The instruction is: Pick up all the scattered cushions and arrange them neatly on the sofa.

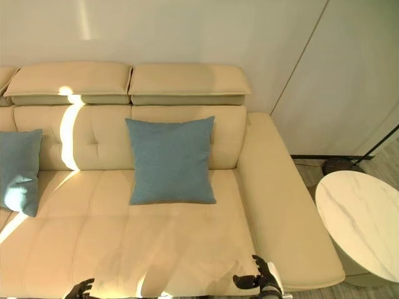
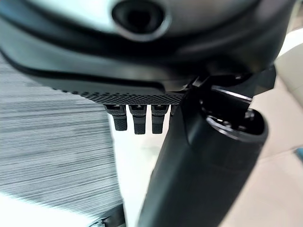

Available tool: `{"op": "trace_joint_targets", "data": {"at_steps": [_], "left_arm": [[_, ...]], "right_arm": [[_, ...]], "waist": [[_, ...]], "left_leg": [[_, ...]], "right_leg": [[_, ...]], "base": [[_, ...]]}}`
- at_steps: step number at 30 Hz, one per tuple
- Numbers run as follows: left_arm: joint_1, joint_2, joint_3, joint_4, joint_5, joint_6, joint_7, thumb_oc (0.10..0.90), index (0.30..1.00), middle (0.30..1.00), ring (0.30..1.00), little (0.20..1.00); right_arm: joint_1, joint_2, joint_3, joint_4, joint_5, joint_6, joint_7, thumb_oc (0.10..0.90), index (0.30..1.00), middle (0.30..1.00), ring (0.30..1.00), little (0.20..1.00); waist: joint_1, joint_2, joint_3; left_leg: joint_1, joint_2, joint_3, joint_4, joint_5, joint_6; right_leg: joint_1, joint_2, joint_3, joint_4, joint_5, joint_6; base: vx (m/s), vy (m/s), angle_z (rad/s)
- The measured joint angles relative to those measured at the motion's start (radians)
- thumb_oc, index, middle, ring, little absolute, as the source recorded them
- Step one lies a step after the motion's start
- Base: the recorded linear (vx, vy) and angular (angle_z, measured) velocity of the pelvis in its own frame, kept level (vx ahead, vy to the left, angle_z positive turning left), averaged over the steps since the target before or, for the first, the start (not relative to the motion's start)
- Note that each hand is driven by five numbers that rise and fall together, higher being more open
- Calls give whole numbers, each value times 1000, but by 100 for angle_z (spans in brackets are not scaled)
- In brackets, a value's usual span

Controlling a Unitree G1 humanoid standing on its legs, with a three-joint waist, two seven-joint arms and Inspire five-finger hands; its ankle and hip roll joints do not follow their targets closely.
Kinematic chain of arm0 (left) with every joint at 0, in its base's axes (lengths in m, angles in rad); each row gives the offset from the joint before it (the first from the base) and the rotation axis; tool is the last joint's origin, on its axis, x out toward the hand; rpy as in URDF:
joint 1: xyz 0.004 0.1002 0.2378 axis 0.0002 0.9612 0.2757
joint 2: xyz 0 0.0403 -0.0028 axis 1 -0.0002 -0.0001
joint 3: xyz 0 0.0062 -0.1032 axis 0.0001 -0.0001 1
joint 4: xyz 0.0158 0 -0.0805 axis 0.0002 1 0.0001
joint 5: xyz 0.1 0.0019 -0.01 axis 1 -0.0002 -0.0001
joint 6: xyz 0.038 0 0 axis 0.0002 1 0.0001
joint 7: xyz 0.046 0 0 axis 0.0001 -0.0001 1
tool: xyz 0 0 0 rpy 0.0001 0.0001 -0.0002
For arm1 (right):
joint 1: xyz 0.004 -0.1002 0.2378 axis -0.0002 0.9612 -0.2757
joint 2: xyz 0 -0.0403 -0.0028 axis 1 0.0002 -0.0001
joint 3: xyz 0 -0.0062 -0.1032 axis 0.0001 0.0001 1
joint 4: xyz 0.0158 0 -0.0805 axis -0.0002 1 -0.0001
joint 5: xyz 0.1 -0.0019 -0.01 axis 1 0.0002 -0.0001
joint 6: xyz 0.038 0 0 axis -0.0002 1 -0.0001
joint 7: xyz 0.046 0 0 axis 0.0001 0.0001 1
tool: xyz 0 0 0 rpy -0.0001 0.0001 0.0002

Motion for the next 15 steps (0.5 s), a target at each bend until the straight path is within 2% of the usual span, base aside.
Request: {"op": "trace_joint_targets", "data": {"at_steps": [3,6,7,8,9,10,12,13,14,15], "left_arm": [[-19,-8,-4,8,0,0,1,800,900,900,900,900],[-77,-21,-7,26,0,0,0,800,900,900,900,900],[-129,-24,-3,87,-1,13,0,800,900,900,900,900],[-167,-24,1,109,-2,25,-1,800,900,900,900,900],[-177,-28,0,108,-2,24,-2,800,900,900,900,900],[-187,-44,-2,106,-1,22,-2,800,900,900,900,900],[-194,-67,-2,107,-1,22,-3,800,900,900,900,900],[-221,-80,-18,100,-1,21,-6,800,900,900,900,900],[-231,-79,-29,97,-1,21,-6,800,900,900,900,900],[-249,-75,-40,84,-1,19,-5,800,900,900,900,900]], "right_arm": [[-6,0,4,46,0,3,3,800,900,900,900,900],[-34,-5,4,80,0,7,3,800,900,900,900,900],[-64,-2,27,133,-1,9,4,800,900,900,900,900],[-108,6,42,159,-1,17,4,800,900,900,900,900],[-119,3,41,150,-4,18,4,800,900,900,900,900],[-120,-12,40,146,-8,12,4,800,900,900,900,900],[-128,-23,40,166,-11,21,3,800,900,900,900,900],[-127,-33,39,175,-11,25,4,800,900,900,900,900],[-127,-32,38,187,-12,25,4,800,900,900,900,900],[-133,-25,38,214,-14,29,5,800,900,900,900,900]], "waist": [[2,11,10],[22,29,41],[16,0,46],[16,-39,59],[13,-63,71],[-13,-58,69],[-28,-26,51],[-55,-2,34],[-56,9,29],[-61,6,28]], "left_leg": [[-33,12,-26,36,5,-9],[-60,24,-29,74,1,-25],[-63,16,-47,70,10,-138],[-77,-31,-50,178,-49,-127],[-65,-62,-46,272,-103,-84],[-33,-46,-53,329,-141,-72],[30,-20,-55,365,-183,-75],[86,-15,-59,258,-200,-75],[93,-16,-51,225,-202,-70],[125,-17,-49,140,-209,-58]], "right_leg": [[-9,12,-18,6,-4,-9],[-27,24,-18,14,-4,-38],[-35,-10,-32,-5,33,-108],[-43,-60,-20,2,43,-106],[-41,-93,-18,5,46,-90],[-33,-102,-26,4,53,-84],[-27,-91,-33,5,69,-72],[-32,-83,-46,6,64,-62],[-33,-77,-50,6,69,-54],[-47,-77,-51,6,87,-37]], "base": [[-207,-27,16],[-170,46,0],[-100,75,-8],[-71,117,-12],[-60,123,-3],[-60,123,2],[-60,134,16],[-133,239,31],[-179,250,37],[-165,200,7]]}}
